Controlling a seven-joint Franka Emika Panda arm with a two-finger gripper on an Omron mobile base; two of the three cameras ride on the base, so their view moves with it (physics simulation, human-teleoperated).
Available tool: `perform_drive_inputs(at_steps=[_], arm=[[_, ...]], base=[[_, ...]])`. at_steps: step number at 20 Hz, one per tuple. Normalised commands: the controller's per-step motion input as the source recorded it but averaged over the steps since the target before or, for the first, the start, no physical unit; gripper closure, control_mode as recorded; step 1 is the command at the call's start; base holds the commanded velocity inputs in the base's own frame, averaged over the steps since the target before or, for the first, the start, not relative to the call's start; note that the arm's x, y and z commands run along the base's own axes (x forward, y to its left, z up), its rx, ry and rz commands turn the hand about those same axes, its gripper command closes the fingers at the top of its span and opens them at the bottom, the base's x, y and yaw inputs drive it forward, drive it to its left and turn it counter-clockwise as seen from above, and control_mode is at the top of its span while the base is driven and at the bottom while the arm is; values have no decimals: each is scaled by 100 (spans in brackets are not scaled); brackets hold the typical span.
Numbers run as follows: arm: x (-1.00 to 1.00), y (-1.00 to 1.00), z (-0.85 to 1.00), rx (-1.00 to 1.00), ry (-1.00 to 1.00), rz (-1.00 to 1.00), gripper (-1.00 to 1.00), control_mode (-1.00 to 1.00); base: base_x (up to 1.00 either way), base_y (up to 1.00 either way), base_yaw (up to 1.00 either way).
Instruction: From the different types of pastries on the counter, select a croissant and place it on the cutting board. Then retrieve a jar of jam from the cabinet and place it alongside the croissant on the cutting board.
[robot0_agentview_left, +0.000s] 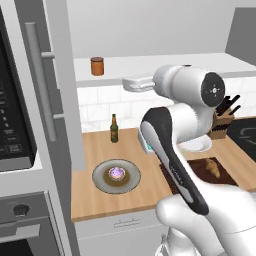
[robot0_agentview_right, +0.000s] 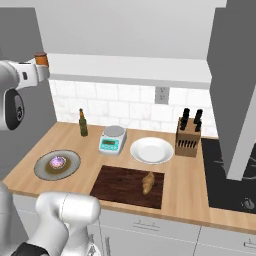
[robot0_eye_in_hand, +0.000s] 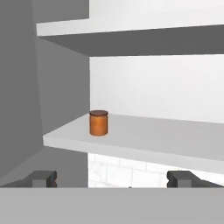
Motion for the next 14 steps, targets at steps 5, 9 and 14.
perform_drive_inputs(at_steps=[5,9,14], arm=[[37,2,0,0,4,1,-100,-100],[3,22,0,0,0,0,-100,-100],[13,14,0,0,0,0,-100,-100]], base=[[0,0,0],[0,0,0],[0,0,0]])
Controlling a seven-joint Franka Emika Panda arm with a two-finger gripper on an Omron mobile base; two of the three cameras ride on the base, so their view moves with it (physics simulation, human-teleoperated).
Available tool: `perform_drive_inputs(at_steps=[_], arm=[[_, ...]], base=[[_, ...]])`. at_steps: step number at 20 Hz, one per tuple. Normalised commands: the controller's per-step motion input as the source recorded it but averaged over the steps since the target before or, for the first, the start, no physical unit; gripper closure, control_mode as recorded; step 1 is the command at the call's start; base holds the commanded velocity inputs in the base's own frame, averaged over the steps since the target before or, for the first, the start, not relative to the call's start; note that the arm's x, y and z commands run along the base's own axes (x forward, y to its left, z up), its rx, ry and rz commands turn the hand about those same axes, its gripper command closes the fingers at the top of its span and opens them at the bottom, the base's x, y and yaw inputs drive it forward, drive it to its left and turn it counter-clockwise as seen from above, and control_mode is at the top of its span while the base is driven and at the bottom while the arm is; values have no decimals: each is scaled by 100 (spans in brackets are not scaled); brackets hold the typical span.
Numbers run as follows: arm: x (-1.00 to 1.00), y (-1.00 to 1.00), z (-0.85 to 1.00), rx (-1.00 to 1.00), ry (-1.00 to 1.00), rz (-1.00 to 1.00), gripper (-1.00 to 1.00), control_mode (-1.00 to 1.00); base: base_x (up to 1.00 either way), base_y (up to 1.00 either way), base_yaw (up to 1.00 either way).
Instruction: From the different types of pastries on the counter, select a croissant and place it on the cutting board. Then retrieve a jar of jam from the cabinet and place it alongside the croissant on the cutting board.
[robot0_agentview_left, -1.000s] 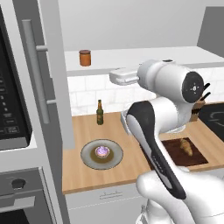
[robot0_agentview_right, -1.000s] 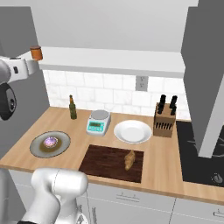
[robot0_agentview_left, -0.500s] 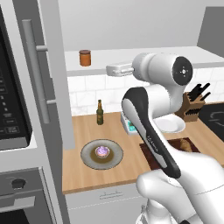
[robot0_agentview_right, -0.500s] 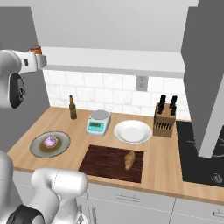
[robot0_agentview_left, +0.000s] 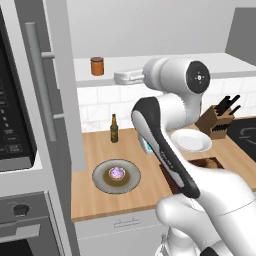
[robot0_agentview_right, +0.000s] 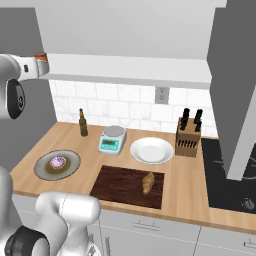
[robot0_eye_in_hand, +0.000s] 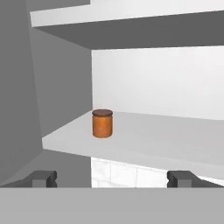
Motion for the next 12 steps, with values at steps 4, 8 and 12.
perform_drive_inputs(at_steps=[4,8,12], arm=[[30,0,-1,1,0,0,-100,-100],[25,13,-6,1,0,0,-100,-100],[21,19,-11,0,0,0,-100,-100]], base=[[0,0,0],[0,0,0],[0,0,0]])
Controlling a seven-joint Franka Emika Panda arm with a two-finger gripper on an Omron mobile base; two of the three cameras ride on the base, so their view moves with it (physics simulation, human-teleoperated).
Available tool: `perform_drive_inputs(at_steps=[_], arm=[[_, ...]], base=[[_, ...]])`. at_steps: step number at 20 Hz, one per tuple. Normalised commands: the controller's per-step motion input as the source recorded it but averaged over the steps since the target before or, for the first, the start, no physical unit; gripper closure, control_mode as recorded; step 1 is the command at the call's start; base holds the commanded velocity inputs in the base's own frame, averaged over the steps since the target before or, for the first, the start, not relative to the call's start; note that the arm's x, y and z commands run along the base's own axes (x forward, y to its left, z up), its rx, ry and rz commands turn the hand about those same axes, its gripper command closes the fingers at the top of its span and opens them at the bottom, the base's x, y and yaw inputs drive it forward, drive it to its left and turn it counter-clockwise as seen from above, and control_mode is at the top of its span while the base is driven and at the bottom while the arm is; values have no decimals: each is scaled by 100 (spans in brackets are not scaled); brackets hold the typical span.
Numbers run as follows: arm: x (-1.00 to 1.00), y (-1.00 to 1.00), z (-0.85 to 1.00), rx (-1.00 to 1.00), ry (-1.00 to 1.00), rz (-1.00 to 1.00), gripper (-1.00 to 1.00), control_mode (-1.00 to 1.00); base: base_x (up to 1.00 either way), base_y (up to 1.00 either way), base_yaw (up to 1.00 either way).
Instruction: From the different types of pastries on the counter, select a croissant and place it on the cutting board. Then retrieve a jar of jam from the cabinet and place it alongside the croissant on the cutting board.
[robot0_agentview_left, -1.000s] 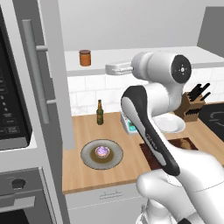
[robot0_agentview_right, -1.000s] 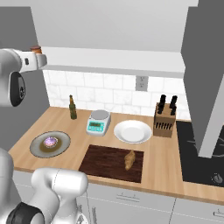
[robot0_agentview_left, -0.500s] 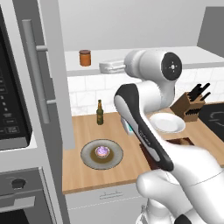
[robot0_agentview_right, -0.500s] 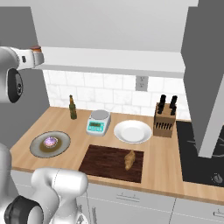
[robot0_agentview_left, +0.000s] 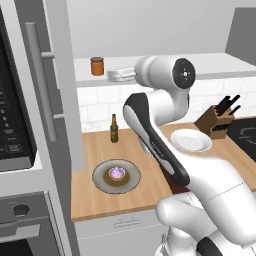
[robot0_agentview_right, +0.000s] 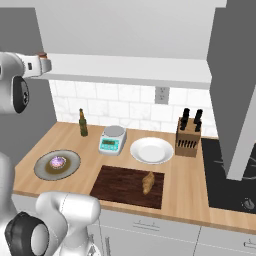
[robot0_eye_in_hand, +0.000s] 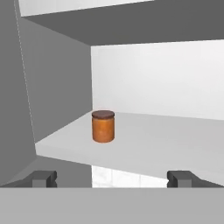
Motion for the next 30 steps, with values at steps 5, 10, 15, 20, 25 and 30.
perform_drive_inputs(at_steps=[5,10,15,20,25,30], arm=[[24,14,-11,0,0,0,-100,-100],[25,16,-3,0,0,0,-100,-100],[25,16,0,0,0,0,-100,-100],[27,4,0,0,0,0,-100,-100],[3,0,0,0,0,0,-100,-100],[21,0,0,0,0,0,-100,-100]], base=[[0,0,0],[0,0,0],[0,0,0],[0,0,0],[0,0,0],[0,0,0]])
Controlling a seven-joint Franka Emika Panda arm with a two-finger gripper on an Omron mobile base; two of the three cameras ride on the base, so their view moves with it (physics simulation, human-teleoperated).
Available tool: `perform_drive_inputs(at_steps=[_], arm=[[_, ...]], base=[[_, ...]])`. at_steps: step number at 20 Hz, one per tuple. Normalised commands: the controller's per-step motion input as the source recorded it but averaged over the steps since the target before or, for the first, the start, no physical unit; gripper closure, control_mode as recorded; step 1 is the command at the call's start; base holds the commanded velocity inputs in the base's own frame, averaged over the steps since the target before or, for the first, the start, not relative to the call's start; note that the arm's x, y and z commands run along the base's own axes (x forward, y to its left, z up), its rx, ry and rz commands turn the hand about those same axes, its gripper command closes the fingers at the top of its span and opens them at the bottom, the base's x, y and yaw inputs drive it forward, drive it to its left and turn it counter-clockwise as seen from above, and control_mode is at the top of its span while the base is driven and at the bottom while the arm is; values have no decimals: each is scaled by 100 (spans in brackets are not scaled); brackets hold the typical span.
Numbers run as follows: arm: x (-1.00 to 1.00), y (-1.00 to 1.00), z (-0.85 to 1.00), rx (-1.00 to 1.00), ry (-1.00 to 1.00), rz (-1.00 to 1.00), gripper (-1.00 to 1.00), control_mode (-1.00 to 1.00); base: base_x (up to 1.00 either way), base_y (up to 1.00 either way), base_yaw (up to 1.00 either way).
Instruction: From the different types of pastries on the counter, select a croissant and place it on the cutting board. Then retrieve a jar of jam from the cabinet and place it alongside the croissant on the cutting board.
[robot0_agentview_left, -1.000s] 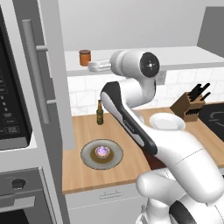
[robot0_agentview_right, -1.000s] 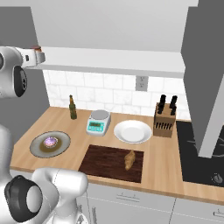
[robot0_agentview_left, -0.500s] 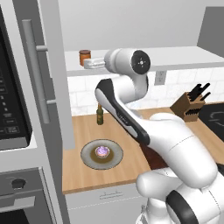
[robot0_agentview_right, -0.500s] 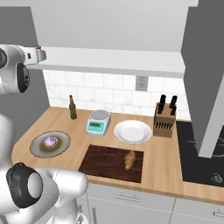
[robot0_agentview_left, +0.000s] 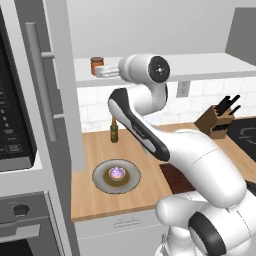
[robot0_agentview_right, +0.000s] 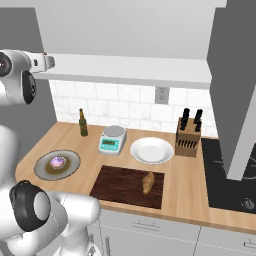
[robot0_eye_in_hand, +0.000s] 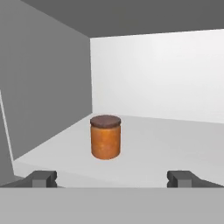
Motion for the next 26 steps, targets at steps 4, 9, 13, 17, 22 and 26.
perform_drive_inputs(at_steps=[4,9,13,17,22,26], arm=[[34,0,0,0,0,0,-100,-100],[20,0,0,0,0,0,-100,-100],[8,1,-2,0,0,0,-100,-100],[3,0,-6,0,0,0,-100,-100],[9,0,-1,0,0,0,-100,-100],[18,0,0,0,0,0,-100,-100]], base=[[0,0,0],[0,0,0],[0,0,0],[0,0,0],[0,0,0],[0,0,0]])
